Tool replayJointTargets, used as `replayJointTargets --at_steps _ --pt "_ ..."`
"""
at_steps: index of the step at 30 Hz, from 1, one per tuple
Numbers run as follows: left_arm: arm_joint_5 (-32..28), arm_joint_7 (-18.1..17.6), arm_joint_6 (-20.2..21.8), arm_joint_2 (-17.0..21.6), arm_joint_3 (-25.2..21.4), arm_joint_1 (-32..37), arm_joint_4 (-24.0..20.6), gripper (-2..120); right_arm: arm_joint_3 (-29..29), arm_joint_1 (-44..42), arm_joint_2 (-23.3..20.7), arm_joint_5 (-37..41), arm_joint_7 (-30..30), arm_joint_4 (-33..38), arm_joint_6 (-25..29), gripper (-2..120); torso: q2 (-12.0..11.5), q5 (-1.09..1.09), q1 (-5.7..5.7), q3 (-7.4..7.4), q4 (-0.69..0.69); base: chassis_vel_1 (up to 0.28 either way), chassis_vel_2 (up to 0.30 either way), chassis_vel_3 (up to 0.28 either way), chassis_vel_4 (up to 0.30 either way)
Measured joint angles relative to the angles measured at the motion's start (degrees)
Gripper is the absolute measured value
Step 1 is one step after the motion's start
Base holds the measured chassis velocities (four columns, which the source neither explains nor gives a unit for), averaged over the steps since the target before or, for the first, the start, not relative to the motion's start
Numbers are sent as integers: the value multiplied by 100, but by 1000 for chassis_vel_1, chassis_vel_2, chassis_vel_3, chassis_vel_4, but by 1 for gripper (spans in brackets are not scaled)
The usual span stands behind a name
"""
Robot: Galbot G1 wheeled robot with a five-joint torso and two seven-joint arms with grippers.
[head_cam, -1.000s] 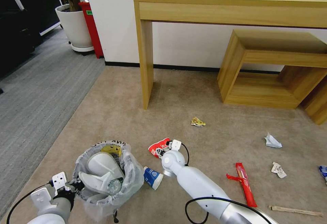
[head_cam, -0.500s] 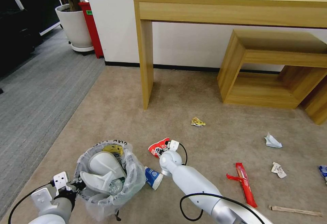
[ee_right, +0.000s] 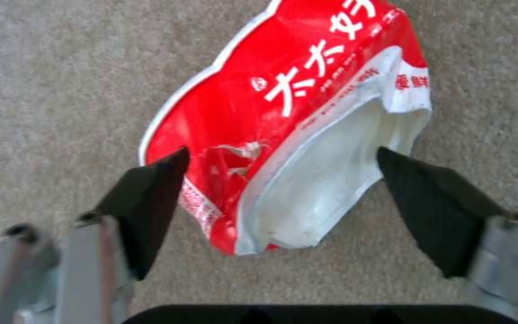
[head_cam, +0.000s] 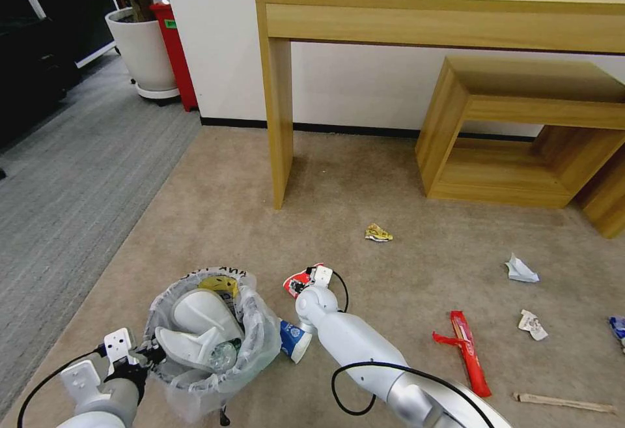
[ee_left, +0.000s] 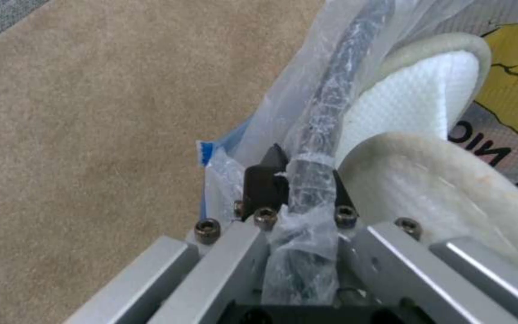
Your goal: Pick up the trash bin and place the garbage on the floor into it.
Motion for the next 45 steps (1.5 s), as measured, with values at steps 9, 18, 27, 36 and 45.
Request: replayJointTargets --at_steps 9,18,27,36,45 --pt "-7 23 -57 9 32 40 -57 1 37 -19 -3 -217 -187 -260 28 42 1 1 0 0 0 0 0 0 0" --pt "26 73 -119 -7 40 58 -51 1 -122 -125 -207 -288 -212 -9 44 10 1 2 0 0 1 0 0 0 0" --pt "-26 47 -117 104 -11 -25 59 1 -184 -524 -1246 -218 -264 1556 133 0 1 2 0 0 -2 0 0 0 0" --pt "-160 -32 -50 262 -126 -118 176 1 31 -762 -2314 -278 -596 3343 493 0 1 2 0 0 0 0 0 0 0" --pt "-285 -69 -2 394 -278 -172 326 1 193 -806 -3103 -245 -517 4491 476 0 1 1 0 0 0 0 0 0 0"
